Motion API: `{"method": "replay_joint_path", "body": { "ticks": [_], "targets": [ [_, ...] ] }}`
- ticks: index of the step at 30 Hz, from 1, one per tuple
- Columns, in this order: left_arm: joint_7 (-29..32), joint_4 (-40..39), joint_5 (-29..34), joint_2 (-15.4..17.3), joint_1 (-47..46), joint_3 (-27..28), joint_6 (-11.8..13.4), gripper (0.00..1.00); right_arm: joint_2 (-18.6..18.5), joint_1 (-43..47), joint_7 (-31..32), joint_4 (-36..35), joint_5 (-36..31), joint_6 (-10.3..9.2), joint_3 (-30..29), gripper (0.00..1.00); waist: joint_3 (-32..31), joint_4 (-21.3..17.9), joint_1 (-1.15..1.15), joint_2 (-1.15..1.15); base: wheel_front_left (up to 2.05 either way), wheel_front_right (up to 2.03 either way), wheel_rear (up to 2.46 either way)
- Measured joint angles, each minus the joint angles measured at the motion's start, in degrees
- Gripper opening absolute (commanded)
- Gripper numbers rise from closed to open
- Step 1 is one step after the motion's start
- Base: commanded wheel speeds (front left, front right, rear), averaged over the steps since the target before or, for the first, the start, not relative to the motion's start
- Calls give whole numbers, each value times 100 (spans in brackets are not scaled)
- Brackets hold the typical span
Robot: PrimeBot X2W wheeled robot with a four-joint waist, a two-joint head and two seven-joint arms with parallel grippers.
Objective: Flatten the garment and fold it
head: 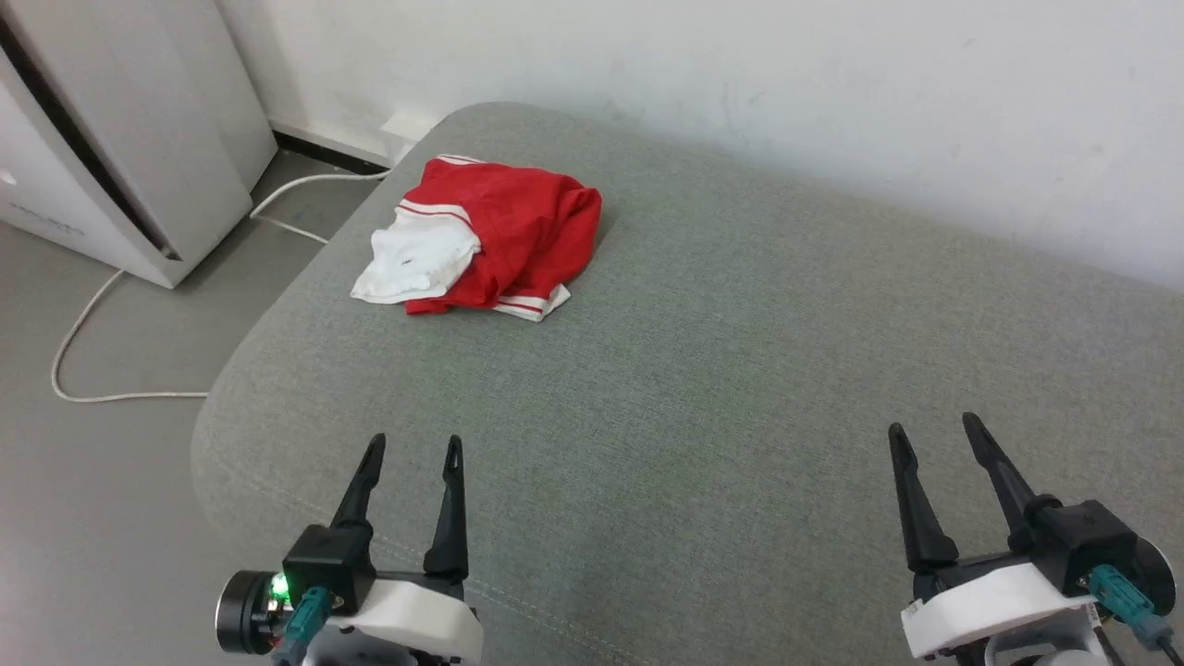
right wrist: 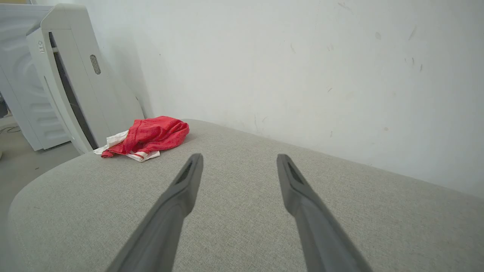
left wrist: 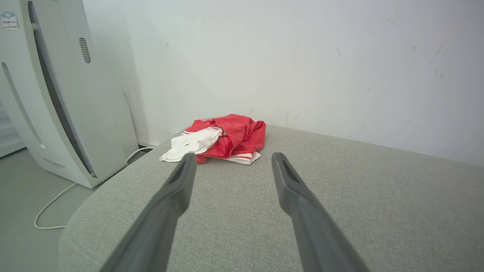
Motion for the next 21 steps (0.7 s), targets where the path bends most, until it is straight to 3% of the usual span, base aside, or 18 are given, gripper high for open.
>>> {"method": "replay_joint_path", "body": {
  "ticks": [21],
  "targets": [
    [-199, 27, -133, -2, 6, -121, 36, 100, 4, 20, -199, 111, 96, 0, 24, 100, 95, 324, 0, 0, 0, 0, 0]
  ]
}}
